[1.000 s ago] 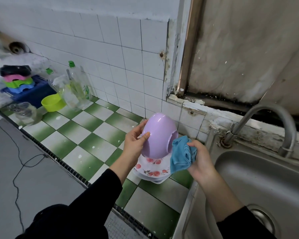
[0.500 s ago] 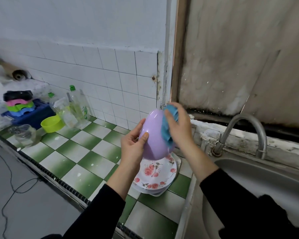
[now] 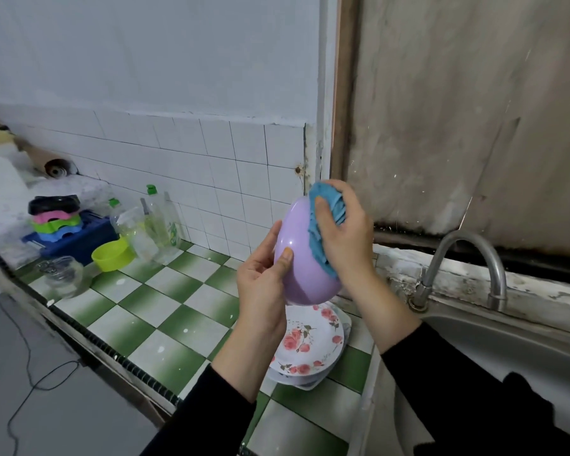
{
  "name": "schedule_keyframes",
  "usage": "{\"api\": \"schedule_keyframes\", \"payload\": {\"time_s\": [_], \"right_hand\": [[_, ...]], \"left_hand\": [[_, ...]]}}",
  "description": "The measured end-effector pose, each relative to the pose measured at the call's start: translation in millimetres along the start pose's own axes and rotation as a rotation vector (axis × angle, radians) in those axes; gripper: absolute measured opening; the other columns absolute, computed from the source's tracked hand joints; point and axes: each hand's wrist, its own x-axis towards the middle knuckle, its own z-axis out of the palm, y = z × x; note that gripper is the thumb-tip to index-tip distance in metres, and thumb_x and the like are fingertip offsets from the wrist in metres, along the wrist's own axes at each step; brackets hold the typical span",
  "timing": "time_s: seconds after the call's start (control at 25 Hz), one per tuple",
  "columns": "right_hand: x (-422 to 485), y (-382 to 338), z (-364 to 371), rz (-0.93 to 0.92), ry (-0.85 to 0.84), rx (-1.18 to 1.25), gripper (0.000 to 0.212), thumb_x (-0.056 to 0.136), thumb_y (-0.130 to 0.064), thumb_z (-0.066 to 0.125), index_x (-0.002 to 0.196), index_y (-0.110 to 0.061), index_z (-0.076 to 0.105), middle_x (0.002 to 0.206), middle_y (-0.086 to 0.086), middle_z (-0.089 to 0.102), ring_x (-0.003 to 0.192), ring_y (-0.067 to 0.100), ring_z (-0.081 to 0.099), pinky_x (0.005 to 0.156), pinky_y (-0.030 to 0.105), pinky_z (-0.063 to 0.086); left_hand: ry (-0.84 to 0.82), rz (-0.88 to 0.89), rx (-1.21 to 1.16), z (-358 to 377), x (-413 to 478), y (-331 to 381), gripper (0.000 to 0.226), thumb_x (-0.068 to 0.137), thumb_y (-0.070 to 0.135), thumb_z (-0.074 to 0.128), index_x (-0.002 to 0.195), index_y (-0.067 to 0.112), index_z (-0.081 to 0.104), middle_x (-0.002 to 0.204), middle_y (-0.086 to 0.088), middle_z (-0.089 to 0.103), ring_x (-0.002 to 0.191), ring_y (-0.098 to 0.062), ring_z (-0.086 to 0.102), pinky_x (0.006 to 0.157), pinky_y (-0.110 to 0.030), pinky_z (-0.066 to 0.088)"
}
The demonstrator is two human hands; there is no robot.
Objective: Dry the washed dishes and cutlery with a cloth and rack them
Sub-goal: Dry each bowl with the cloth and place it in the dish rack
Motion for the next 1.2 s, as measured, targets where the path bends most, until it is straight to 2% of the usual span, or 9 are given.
{"api": "schedule_keyframes", "payload": {"time_s": [0.16,0.2,0.36,0.44,0.56,0.76,1.0,1.12,1.2], "right_hand": [[-50.9,13.0,-3.6,-0.572,0.019,-0.2,0.036,0.095,-0.032,0.051,0.125,-0.013,0.052,0.126,0.01,0.058,0.119,0.025,0.053,0.105,0.045,0.04],[-57.6,18.0,-7.4,-0.536,0.047,-0.178,0.036,0.096,-0.036,0.05,0.125,-0.015,0.051,0.126,0.008,0.058,0.118,0.023,0.054,0.105,0.045,0.039],[-52.7,3.8,-10.3,0.13,0.243,0.26,0.034,0.091,-0.041,0.052,0.119,-0.022,0.054,0.111,0.0,0.064,0.097,0.004,0.063,0.083,0.03,0.051],[-68.9,-6.4,-12.0,0.075,0.29,0.289,0.033,0.09,-0.039,0.051,0.119,-0.021,0.05,0.111,0.002,0.061,0.099,0.005,0.061,0.084,0.023,0.048],[-98.6,-7.8,-17.7,-0.081,0.182,0.252,0.035,0.088,-0.035,0.054,0.12,-0.028,0.043,0.12,0.009,0.051,0.109,0.02,0.055,0.093,0.031,0.048],[-71.3,-16.2,-29.6,0.158,0.316,0.389,0.041,0.085,-0.041,0.05,0.122,-0.024,0.051,0.126,0.007,0.054,0.114,0.012,0.055,0.098,0.033,0.045],[-113.5,-9.8,-26.3,-0.414,0.294,0.007,0.041,0.097,-0.025,0.047,0.132,-0.004,0.039,0.138,0.029,0.039,0.136,0.03,0.036,0.114,0.036,0.028],[-117.3,-14.9,-24.8,-0.29,0.41,0.092,0.041,0.097,-0.022,0.045,0.133,-0.005,0.037,0.138,0.02,0.04,0.134,0.022,0.039,0.112,0.032,0.03],[-108.8,-29.2,-27.6,-0.028,0.48,0.356,0.037,0.095,-0.016,0.043,0.132,-0.011,0.041,0.132,0.004,0.046,0.122,0.006,0.049,0.102,0.021,0.039]], "left_hand": [[0.059,-0.022,-0.185,2.7,0.9,17.8,0.037,0.091,-0.007,0.052,0.115,0.019,0.063,0.094,0.003,0.074,0.08,-0.011,0.07,0.079,-0.028,0.059],[0.065,-0.024,-0.197,2.6,-0.7,21.2,0.037,0.091,-0.006,0.052,0.116,0.02,0.062,0.097,0.003,0.073,0.082,-0.011,0.069,0.082,-0.029,0.057],[0.042,-0.031,-0.156,11.4,-24.6,20.7,0.04,0.089,-0.005,0.055,0.114,0.026,0.063,0.109,0.005,0.07,0.092,-0.01,0.067,0.083,-0.029,0.057],[0.023,-0.012,-0.164,14.4,-35.0,20.3,0.04,0.089,-0.004,0.055,0.116,0.024,0.063,0.111,0.005,0.07,0.098,-0.012,0.066,0.086,-0.03,0.056],[0.06,0.024,-0.169,12.8,-38.5,28.4,0.038,0.09,-0.003,0.055,0.111,0.026,0.064,0.105,0.011,0.071,0.092,-0.006,0.067,0.09,-0.033,0.054],[0.027,-0.031,-0.186,27.3,-59.0,25.0,0.037,0.091,-0.002,0.053,0.107,0.03,0.064,0.108,0.011,0.07,0.092,-0.009,0.067,0.076,-0.027,0.058],[-0.008,-0.214,-0.444,28.1,-60.1,33.4,0.039,0.102,0.01,0.039,0.135,0.027,0.051,0.113,0.001,0.068,0.079,-0.015,0.073,0.065,-0.037,0.06],[-0.001,-0.258,-0.532,25.7,-62.8,31.5,0.043,0.103,0.01,0.038,0.14,0.028,0.047,0.105,0.004,0.069,0.078,-0.014,0.072,0.081,-0.048,0.054],[-0.017,-0.23,-0.52,21.4,-62.3,34.1,0.045,0.102,0.007,0.038,0.141,0.027,0.046,0.109,0.006,0.069,0.084,-0.012,0.071,0.092,-0.049,0.049]]}}
